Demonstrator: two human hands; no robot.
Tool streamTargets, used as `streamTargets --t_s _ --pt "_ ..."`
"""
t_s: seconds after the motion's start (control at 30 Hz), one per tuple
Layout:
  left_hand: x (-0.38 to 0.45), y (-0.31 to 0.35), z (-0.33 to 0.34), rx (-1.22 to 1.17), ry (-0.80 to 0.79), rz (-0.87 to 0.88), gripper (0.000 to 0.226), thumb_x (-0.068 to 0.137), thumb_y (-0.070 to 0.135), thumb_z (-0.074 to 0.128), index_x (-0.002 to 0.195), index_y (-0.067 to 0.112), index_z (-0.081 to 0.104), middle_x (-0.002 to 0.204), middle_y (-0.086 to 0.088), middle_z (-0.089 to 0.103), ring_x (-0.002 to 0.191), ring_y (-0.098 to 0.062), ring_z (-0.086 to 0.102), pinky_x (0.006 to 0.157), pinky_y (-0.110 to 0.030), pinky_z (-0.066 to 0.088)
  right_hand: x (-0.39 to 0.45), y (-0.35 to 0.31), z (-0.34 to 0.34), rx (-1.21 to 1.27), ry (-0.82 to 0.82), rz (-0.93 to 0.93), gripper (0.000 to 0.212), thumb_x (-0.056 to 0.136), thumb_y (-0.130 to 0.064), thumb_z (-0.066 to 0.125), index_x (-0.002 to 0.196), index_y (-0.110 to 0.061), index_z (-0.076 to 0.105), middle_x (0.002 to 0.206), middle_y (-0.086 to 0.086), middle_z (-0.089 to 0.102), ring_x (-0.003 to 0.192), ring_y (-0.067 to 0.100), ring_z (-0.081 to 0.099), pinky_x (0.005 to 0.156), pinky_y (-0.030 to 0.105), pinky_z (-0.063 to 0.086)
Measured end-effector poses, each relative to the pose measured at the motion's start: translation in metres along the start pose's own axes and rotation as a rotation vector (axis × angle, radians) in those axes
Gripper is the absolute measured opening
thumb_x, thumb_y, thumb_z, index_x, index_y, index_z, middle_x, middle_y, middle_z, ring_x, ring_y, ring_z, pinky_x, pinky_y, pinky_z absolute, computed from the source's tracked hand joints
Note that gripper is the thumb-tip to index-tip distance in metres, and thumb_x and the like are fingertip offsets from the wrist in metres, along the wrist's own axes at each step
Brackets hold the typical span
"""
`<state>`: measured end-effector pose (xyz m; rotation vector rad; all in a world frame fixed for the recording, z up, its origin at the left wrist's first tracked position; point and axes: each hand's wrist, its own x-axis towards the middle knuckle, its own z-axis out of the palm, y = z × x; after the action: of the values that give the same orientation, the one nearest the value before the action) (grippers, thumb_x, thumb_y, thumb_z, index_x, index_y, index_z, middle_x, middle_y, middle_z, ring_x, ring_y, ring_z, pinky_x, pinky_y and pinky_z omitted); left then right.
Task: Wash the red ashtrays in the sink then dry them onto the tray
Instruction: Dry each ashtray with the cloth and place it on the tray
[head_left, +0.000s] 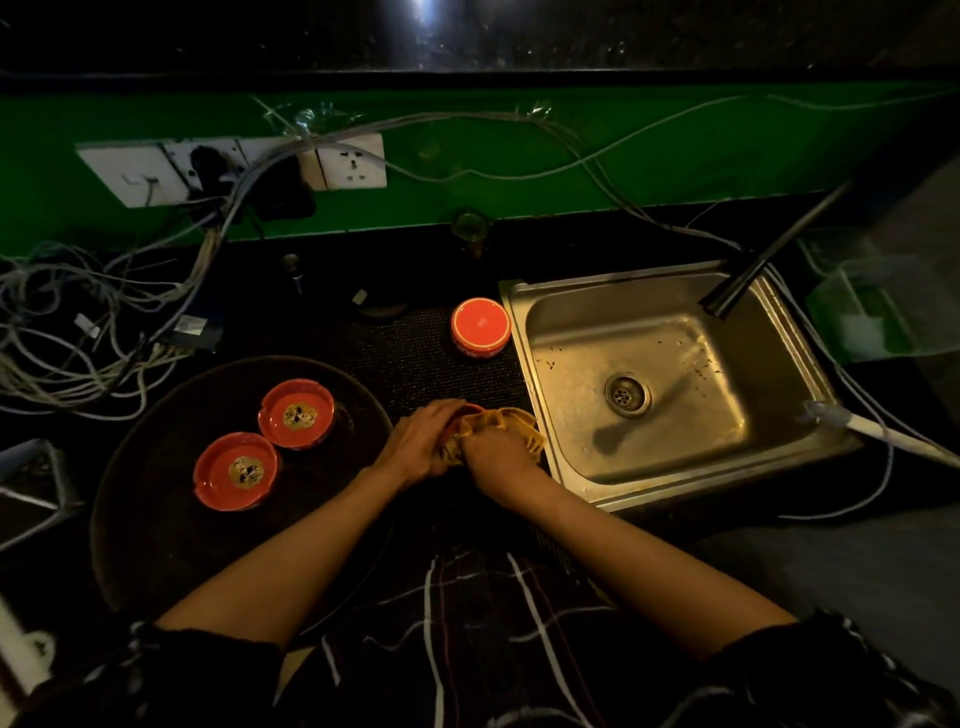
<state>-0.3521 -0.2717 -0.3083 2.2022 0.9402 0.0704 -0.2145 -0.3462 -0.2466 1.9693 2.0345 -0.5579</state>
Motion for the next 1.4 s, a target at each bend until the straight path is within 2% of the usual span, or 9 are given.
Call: streamTargets --t_s 0.17,0.33,0.43,0.53,0.63,0.77,0.9,1.03,1.4 --pt "-0.004 0.004 -0.002 -0.018 0.006 -0.021 0.089 0.067 0.053 0.052 0.149 0.021 0.037 0.15 -0.008 0.045 0.133 -0.032 0.048 0.103 -0.052 0.045 -0.003 -0.017 0.002 -0.033 -0.021 -0.024 0.032 0.095 -0.019 0.054 0.126 -0.013 0.06 0.127 0.011 0.063 0.116 0.032 0.059 0.094 0.042 0.046" --pt "-0.007 0.007 -0.007 -0.047 -0.046 -0.056 0.098 0.058 0.028 0.062 0.151 0.012 0.036 0.153 -0.01 0.039 0.138 -0.031 0.042 0.11 -0.044 0.04 -0.001 0.014 -0.021 0.433 -0.245 0.076 0.037 0.091 -0.022 0.062 0.128 -0.018 0.061 0.124 0.016 0.065 0.113 0.036 0.061 0.089 0.031 0.046" --pt "-0.004 0.006 -0.005 -0.047 -0.045 -0.067 0.1 0.061 0.018 0.078 0.151 0.013 0.035 0.152 -0.011 0.039 0.136 -0.033 0.043 0.109 -0.047 0.041 -0.008 0.038 -0.021 0.516 -0.319 0.154 0.031 0.09 -0.029 0.065 0.12 -0.02 0.068 0.116 0.015 0.07 0.107 0.033 0.066 0.087 0.033 0.051" --pt "-0.004 0.007 -0.002 -0.028 -0.036 -0.099 0.11 0.06 0.03 0.089 0.153 0.017 0.031 0.152 -0.008 0.036 0.135 -0.032 0.043 0.107 -0.05 0.041 -0.023 0.06 -0.015 0.55 -0.24 0.266 0.025 0.089 -0.028 0.062 0.111 -0.022 0.072 0.104 0.008 0.073 0.097 0.03 0.067 0.082 0.036 0.053" --pt "-0.002 0.021 0.0 0.039 -0.06 -0.137 0.12 0.058 0.032 0.093 0.154 0.016 0.023 0.155 -0.008 0.027 0.137 -0.033 0.038 0.112 -0.048 0.038 -0.043 0.07 -0.001 0.521 0.021 0.393 0.03 0.087 -0.014 0.057 0.117 -0.017 0.063 0.105 0.013 0.07 0.095 0.035 0.065 0.077 0.037 0.052" --pt "0.001 0.037 0.011 0.102 -0.056 -0.229 0.128 0.061 0.038 0.092 0.157 0.016 0.01 0.16 -0.009 0.017 0.143 -0.033 0.026 0.116 -0.049 0.032 -0.046 0.062 0.023 0.55 0.213 0.349 0.046 0.083 0.0 0.055 0.127 -0.014 0.054 0.106 0.013 0.069 0.093 0.035 0.066 0.076 0.039 0.053" --pt "0.0 0.041 0.012 0.099 -0.002 -0.297 0.127 0.056 0.04 0.094 0.155 0.015 0.018 0.157 -0.01 0.025 0.141 -0.032 0.031 0.114 -0.046 0.035 -0.039 0.047 0.043 0.516 0.178 0.27 0.082 0.079 0.002 0.058 0.153 -0.021 0.031 0.125 0.011 0.06 0.107 0.03 0.061 0.085 0.039 0.052" --pt "-0.015 0.039 0.006 0.125 0.047 -0.309 0.125 0.049 0.048 0.094 0.149 0.013 0.028 0.146 -0.01 0.036 0.133 -0.03 0.039 0.107 -0.041 0.041 -0.041 0.038 0.061 0.413 0.081 0.302 0.087 0.086 -0.006 0.058 0.159 -0.02 0.013 0.157 0.015 0.029 0.136 0.036 0.04 0.106 0.046 0.044" --pt "-0.088 0.003 -0.022 0.004 0.385 -0.497 0.12 0.046 0.055 0.091 0.143 0.014 0.035 0.139 -0.01 0.04 0.129 -0.029 0.041 0.106 -0.045 0.043 -0.026 0.03 0.06 0.213 0.013 0.332 0.087 0.089 -0.012 0.058 0.158 -0.01 0.005 0.156 0.029 0.022 0.139 0.042 0.036 0.102 0.048 0.045"
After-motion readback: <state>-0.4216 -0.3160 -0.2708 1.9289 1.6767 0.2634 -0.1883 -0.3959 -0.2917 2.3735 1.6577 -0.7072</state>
